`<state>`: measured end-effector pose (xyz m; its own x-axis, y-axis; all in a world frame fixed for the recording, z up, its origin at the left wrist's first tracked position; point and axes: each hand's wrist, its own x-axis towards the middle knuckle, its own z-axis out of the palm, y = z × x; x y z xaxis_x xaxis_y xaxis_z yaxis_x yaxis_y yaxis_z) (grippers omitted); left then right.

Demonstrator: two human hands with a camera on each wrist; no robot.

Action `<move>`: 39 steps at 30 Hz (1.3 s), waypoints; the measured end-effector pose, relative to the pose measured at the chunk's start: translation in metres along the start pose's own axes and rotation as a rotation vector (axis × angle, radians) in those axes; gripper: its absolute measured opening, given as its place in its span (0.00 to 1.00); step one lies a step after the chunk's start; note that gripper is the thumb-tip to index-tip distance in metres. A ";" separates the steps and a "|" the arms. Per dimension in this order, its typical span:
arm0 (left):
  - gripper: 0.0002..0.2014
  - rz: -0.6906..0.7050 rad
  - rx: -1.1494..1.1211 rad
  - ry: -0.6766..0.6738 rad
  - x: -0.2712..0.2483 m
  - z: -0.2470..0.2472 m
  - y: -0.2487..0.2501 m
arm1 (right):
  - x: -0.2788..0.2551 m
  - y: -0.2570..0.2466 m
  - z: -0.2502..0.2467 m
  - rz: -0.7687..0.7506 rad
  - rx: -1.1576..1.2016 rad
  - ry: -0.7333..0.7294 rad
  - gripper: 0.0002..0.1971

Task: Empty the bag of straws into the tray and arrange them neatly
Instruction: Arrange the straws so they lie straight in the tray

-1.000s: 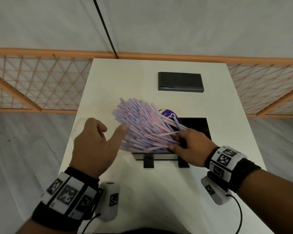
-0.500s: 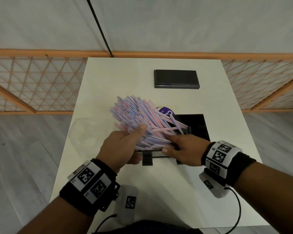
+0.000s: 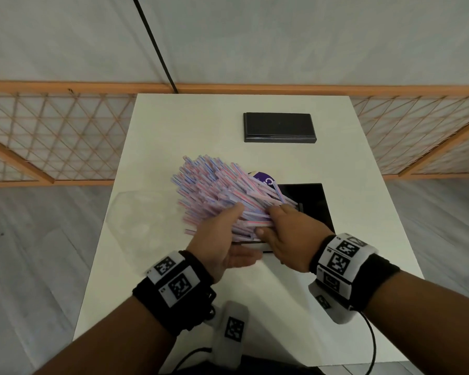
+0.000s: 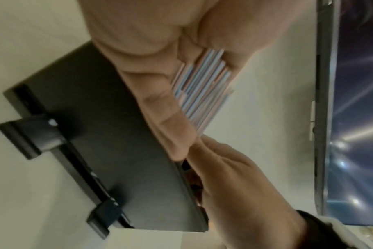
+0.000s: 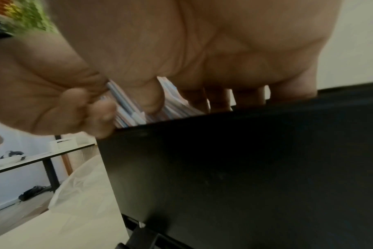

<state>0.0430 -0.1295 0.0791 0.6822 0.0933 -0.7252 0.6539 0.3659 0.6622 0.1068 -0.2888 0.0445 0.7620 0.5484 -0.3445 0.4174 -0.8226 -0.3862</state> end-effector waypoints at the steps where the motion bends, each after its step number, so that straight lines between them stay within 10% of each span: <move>1: 0.20 0.023 0.088 0.028 -0.004 -0.002 0.000 | 0.000 0.002 -0.001 0.014 0.008 -0.013 0.24; 9: 0.17 0.853 0.871 0.635 -0.036 -0.050 0.023 | -0.010 0.020 -0.018 0.088 0.089 0.091 0.18; 12: 0.28 0.658 0.813 0.663 -0.022 -0.072 0.025 | -0.012 0.014 -0.011 -0.031 0.140 0.013 0.13; 16: 0.31 0.245 0.494 0.364 -0.010 -0.077 0.013 | -0.008 0.011 -0.004 -0.058 0.139 0.009 0.15; 27: 0.20 0.358 0.407 0.160 -0.008 -0.034 -0.004 | -0.002 0.009 -0.003 -0.022 0.069 -0.077 0.22; 39: 0.24 0.017 -0.028 -0.001 0.003 -0.008 0.001 | -0.005 -0.005 0.011 -0.036 0.014 -0.091 0.39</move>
<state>0.0431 -0.1210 0.0765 0.6937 0.0988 -0.7134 0.6327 0.3898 0.6692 0.0956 -0.2854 0.0382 0.6984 0.5895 -0.4058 0.4364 -0.8002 -0.4115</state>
